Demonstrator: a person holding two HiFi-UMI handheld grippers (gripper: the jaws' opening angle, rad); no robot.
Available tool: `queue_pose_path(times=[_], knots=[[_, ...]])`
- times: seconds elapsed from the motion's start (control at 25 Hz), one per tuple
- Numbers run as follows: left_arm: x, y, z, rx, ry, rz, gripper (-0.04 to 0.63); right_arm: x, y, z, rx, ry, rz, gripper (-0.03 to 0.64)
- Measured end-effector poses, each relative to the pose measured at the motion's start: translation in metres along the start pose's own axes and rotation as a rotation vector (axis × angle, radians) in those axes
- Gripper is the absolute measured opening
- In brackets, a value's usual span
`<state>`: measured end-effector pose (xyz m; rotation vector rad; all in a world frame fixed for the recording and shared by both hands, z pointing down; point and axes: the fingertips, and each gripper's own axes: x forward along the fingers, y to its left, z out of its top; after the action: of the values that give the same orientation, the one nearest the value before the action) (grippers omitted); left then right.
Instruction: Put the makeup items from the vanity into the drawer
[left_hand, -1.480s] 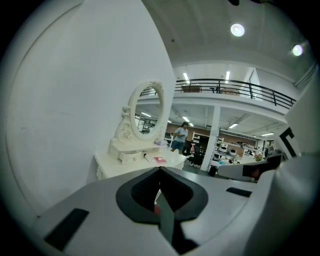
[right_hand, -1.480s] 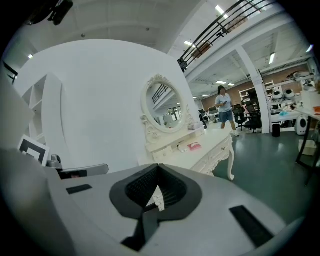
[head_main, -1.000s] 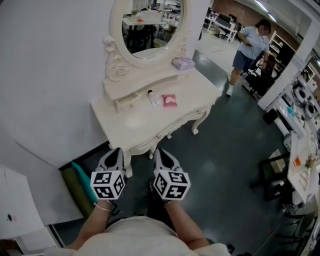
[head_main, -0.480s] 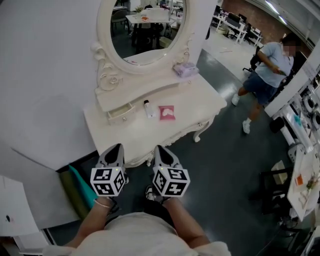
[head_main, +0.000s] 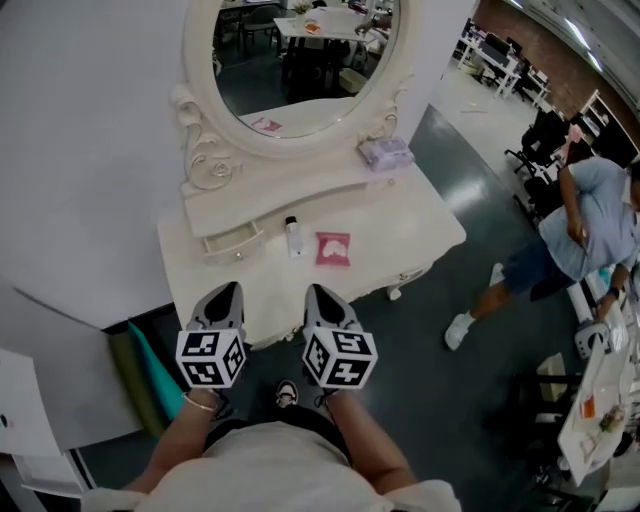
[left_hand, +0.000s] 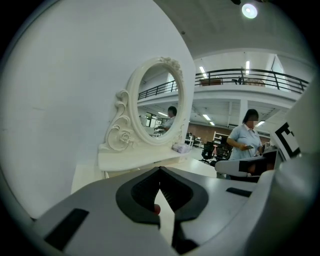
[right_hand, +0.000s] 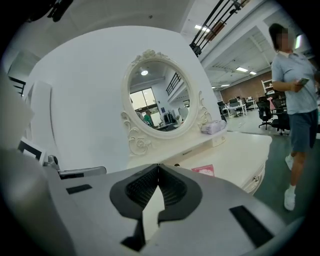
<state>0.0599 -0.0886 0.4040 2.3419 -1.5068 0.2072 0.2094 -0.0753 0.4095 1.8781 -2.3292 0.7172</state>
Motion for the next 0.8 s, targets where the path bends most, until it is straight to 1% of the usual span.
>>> queue_pose_path(times=[0.2,0.36,0.56,0.68,0.8], knots=[[0.032,0.007,0.000,-0.004,0.021,0.036,0.005,0.037,-0.019,0.005,0.003,0.028,0.023,0.018],[0.049,0.015,-0.004,-0.017,0.049,0.046,0.005,0.059,-0.026,0.004,0.020,0.049,0.022,0.018],[0.077,0.027,-0.014,-0.046,0.090,0.024,0.005,0.084,-0.033,-0.002,0.034,0.081,-0.012,0.018],[0.089,0.032,-0.016,-0.051,0.109,0.007,0.005,0.094,-0.033,-0.001,0.024,0.088,-0.024,0.018],[0.101,0.040,-0.015,-0.053,0.115,0.005,0.005,0.112,-0.035,-0.001,0.013,0.105,-0.024,0.018]])
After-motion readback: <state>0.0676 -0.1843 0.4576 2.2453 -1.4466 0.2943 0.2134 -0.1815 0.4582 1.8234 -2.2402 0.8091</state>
